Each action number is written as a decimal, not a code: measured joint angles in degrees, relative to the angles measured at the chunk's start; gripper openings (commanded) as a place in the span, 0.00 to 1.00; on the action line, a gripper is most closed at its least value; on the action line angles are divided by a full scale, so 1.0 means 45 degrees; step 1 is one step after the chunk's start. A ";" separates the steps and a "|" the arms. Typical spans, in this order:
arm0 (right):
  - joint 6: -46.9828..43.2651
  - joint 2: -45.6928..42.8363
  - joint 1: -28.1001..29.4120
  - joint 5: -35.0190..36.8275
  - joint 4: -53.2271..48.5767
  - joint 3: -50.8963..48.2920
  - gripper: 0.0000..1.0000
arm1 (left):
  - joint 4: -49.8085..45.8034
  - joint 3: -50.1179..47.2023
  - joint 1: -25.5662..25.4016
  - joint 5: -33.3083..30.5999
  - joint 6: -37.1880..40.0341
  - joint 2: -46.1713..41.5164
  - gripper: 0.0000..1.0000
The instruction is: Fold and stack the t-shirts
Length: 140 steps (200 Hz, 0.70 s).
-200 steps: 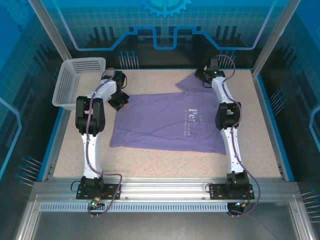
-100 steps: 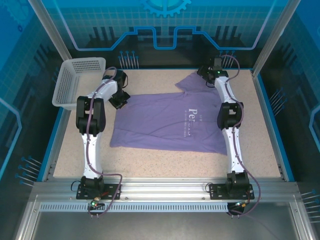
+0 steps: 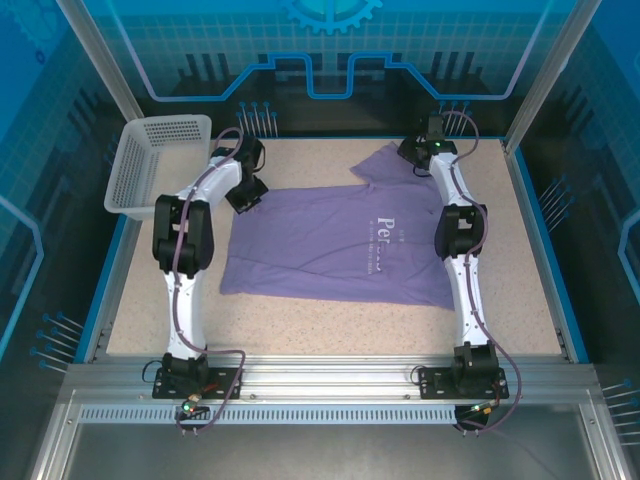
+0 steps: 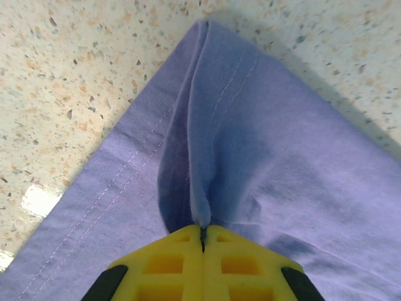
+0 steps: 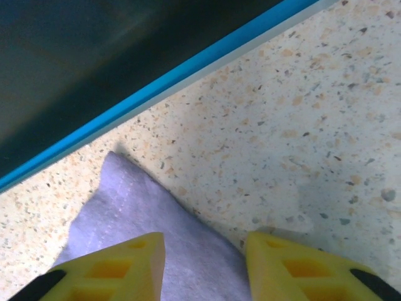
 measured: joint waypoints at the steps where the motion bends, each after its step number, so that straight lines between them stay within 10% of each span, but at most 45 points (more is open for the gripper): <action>1: -0.0010 0.0000 0.0000 0.0005 -0.0015 0.0000 0.29 | 0.0005 -0.0024 0.0000 -0.0010 0.0000 -0.0039 0.00; 68: -0.0797 -0.0015 -0.0005 0.0189 -0.0525 0.0000 0.00 | 0.0500 -0.1666 0.0000 -0.0180 0.0005 -0.1180 0.00; 140: -0.1812 -0.0743 0.0112 -0.0452 -0.1010 -0.0685 0.00 | 0.0777 -0.1724 0.0005 -0.0170 0.0937 -0.1394 0.00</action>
